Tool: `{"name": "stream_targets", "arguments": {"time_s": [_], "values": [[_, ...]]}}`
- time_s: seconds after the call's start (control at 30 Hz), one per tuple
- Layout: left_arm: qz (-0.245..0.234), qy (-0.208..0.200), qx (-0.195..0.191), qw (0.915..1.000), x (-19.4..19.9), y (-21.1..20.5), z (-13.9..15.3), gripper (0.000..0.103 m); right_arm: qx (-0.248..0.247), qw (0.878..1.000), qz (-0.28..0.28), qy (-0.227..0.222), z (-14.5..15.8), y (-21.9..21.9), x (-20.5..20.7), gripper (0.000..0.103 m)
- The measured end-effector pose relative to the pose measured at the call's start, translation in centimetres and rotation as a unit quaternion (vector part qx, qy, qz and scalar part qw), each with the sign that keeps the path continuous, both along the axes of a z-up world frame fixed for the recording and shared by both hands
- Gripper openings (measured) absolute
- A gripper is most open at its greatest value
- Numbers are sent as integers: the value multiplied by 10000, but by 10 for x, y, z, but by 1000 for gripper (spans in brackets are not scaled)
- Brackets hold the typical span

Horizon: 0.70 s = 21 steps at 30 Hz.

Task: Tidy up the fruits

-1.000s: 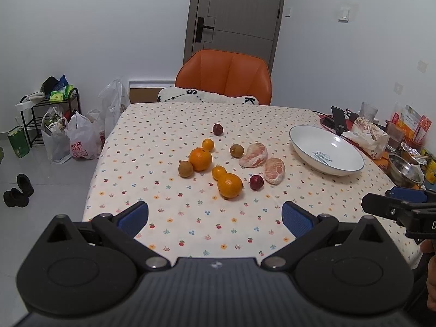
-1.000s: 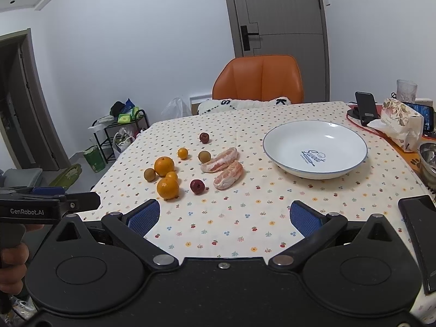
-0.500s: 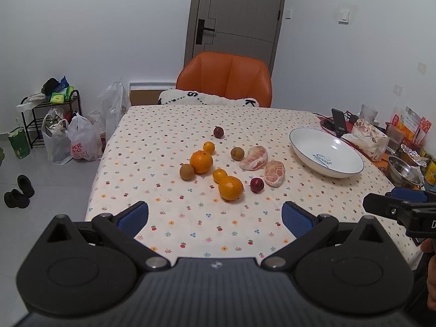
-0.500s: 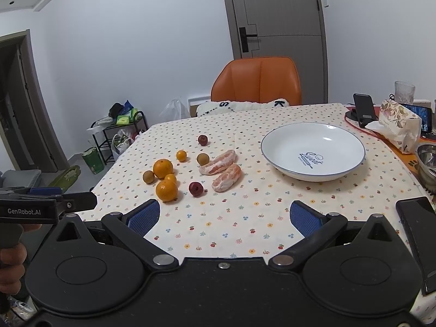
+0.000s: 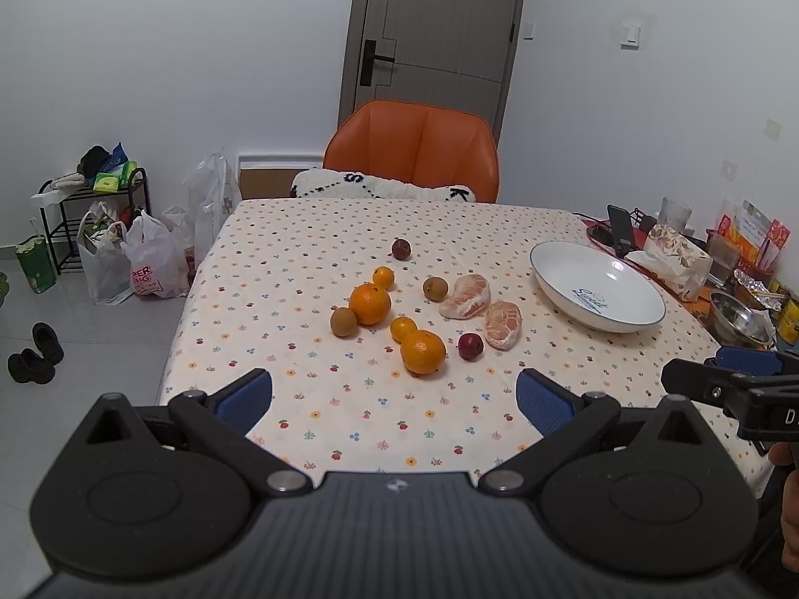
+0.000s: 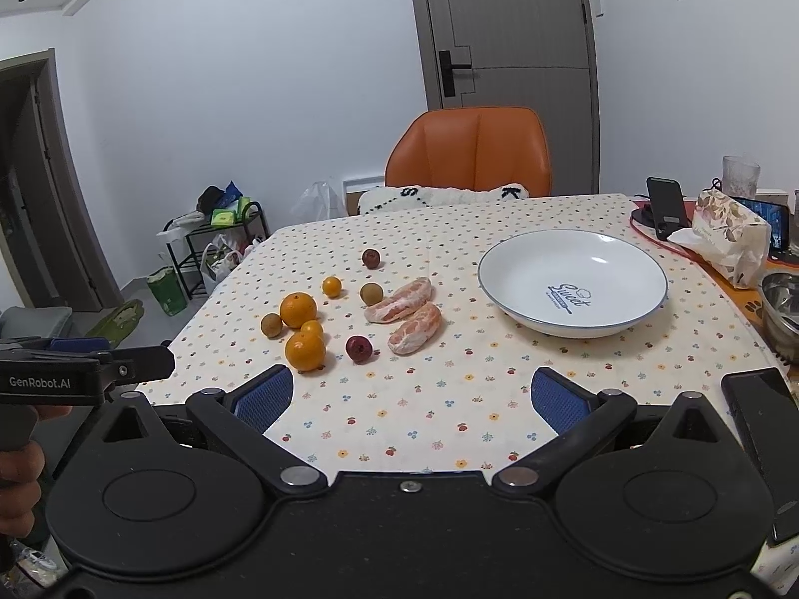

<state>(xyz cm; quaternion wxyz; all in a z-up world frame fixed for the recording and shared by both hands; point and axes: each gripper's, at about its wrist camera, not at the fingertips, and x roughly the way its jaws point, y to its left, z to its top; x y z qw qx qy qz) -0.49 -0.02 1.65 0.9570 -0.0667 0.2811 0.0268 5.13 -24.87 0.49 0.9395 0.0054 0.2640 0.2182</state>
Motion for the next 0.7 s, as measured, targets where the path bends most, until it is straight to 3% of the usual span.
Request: {"name": "stream_targets", "arguments": {"time_s": [0.7], "values": [[-41,-34,32,10000,0,-4,3,103,90,9999,-60,-60,9,-5,4,103]]}}
